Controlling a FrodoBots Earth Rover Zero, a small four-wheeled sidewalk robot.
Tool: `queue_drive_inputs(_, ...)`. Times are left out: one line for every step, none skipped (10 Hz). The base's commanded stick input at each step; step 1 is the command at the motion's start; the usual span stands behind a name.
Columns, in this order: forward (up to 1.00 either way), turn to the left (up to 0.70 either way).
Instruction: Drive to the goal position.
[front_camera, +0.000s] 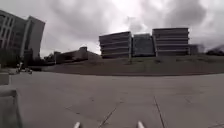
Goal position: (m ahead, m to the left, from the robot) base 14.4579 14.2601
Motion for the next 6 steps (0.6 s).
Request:
queue_drive_inputs(1.00, 0.00)
queue_drive_inputs(1.00, 0.00)
queue_drive_inputs(1.00, 0.22)
queue_drive_inputs(1.00, 0.40)
queue_drive_inputs(1.00, 0.40)
queue_drive_inputs(1.00, 0.40)
